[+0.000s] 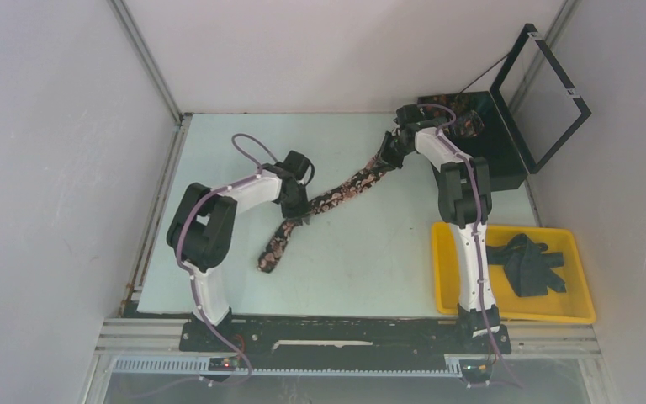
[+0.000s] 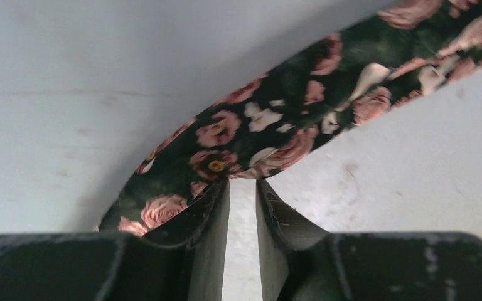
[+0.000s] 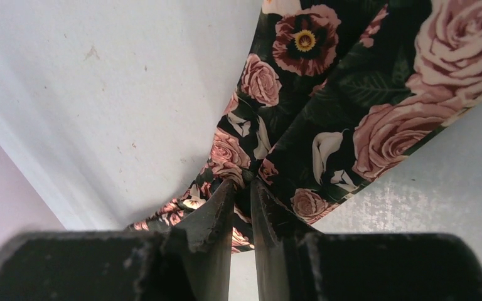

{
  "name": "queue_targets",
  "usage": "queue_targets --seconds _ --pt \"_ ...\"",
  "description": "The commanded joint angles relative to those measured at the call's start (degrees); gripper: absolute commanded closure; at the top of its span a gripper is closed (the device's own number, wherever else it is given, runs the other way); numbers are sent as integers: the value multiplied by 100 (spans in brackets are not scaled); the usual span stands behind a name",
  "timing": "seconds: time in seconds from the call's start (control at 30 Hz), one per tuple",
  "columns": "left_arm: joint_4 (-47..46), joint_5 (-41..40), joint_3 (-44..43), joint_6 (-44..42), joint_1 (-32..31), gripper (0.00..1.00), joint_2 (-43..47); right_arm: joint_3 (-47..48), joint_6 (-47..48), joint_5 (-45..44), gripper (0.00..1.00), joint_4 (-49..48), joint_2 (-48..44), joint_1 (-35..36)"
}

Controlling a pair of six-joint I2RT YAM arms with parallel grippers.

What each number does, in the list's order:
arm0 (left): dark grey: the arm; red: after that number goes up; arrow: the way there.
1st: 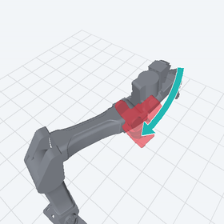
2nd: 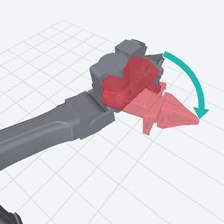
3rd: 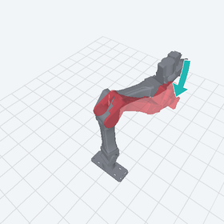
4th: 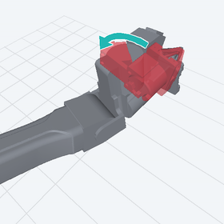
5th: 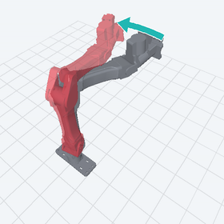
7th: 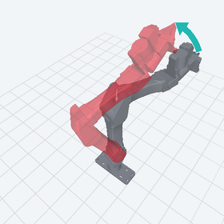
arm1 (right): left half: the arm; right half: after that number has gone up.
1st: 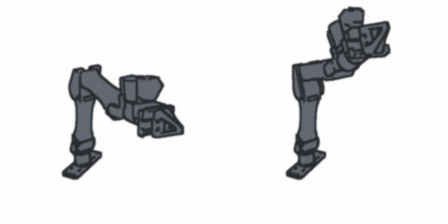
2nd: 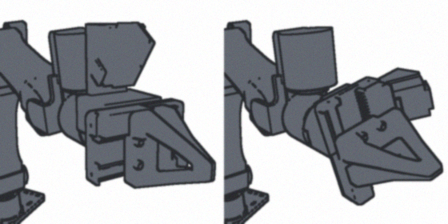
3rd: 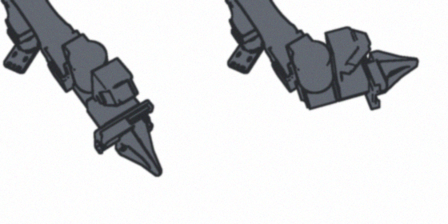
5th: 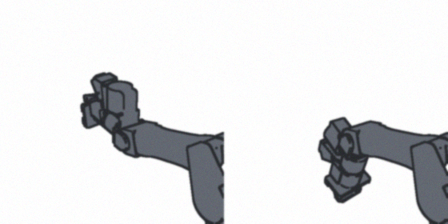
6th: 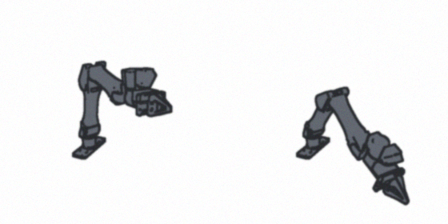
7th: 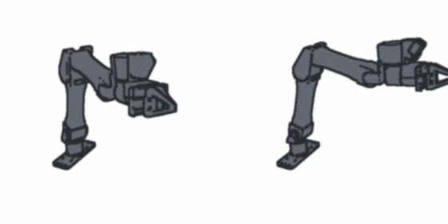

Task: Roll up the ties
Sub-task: Flatten out the tie at the center of the board.

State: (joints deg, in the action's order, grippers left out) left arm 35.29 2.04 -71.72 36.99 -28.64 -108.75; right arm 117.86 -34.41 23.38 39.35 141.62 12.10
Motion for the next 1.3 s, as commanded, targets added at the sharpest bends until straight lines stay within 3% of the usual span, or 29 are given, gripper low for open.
queue_targets --seconds 0.0,0.37,0.63,0.83,1.03,1.27 --pt "388 -893 52 -496 485 70 -254 -167 49 -518 80 260 13 -106" --pt "451 -1230 559 -521 1058 71 254 -22 11 -560 81 248 50 -97" --pt "427 -1149 1265 -350 1049 68 2023 501 157 -596 76 548 -229 0" --pt "431 -1961 1904 -96 1165 65 3474 967 345 -587 65 948 -621 205" --pt "-384 -1589 3158 52 1996 58 5006 197 569 -576 56 698 -1537 512" --pt "-903 -602 3941 130 3443 46 6013 -1841 550 -713 42 -247 -2903 921"
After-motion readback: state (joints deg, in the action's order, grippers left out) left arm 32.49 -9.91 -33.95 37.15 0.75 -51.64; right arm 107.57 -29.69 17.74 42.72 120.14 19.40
